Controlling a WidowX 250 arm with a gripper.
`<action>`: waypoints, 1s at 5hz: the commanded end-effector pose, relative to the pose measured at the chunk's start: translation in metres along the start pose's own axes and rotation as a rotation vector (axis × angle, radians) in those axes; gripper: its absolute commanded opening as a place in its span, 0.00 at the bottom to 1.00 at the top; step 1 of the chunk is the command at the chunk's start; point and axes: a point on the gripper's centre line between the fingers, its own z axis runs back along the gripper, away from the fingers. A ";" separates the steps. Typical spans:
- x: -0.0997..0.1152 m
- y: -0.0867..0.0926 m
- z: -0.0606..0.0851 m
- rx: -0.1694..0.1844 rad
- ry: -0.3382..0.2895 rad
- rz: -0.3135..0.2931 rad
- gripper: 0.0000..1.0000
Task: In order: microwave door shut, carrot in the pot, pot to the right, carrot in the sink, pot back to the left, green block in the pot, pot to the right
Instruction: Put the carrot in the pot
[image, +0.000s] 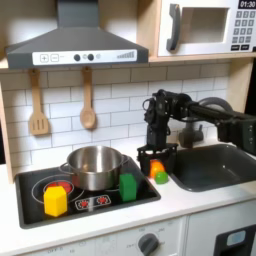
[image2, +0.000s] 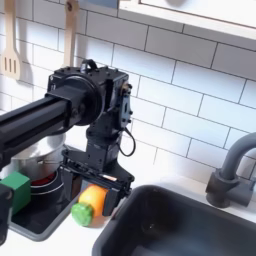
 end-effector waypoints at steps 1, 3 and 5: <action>-0.003 -0.002 -0.011 -0.002 0.034 -0.024 0.00; 0.000 0.001 0.000 -0.006 0.003 -0.015 0.00; 0.010 0.005 0.029 0.013 -0.013 -0.027 0.00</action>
